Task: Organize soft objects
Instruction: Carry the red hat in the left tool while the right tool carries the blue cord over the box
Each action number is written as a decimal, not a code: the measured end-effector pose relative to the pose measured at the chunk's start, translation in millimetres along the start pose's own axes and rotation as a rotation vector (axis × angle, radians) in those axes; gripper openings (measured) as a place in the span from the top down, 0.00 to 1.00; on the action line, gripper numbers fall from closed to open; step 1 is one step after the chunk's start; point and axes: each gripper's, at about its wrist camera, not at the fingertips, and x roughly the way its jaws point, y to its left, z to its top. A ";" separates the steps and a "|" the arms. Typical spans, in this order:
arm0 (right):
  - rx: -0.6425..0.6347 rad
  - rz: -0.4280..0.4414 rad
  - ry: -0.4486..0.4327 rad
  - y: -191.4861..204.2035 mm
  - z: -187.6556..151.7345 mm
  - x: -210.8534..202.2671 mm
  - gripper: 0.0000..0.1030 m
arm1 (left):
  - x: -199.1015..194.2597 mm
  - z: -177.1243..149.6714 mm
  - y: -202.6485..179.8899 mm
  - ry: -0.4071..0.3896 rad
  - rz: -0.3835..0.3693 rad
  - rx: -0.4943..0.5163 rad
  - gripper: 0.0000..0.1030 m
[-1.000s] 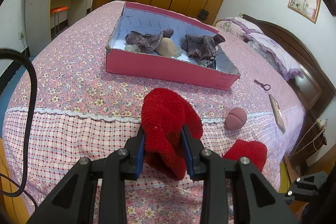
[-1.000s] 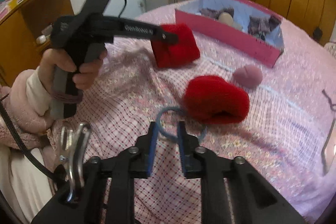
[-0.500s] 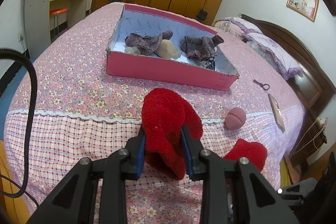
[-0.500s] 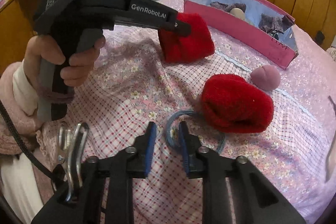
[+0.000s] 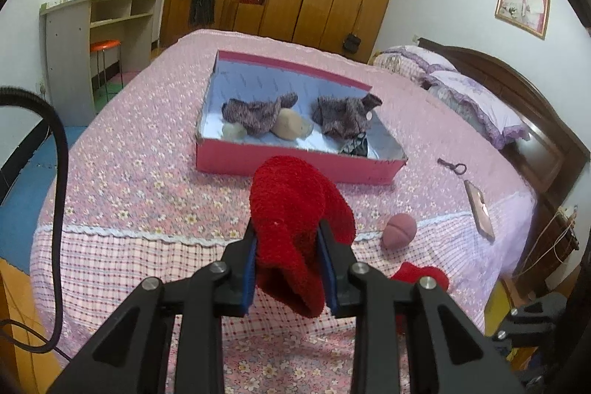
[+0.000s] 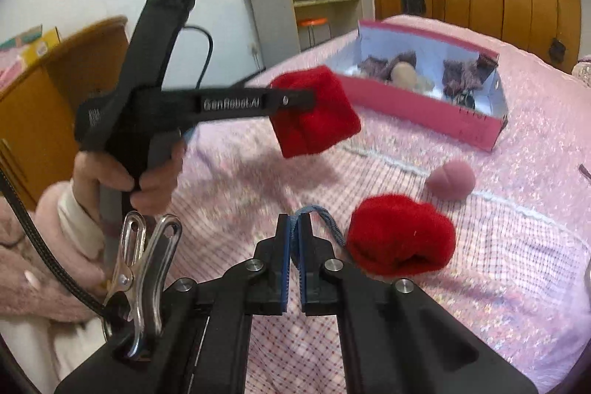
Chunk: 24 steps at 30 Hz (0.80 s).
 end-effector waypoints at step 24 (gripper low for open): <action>-0.002 -0.077 -0.147 -35.7 75.6 -19.7 0.95 | -10.7 58.5 -3.0 -0.085 0.051 0.051 0.71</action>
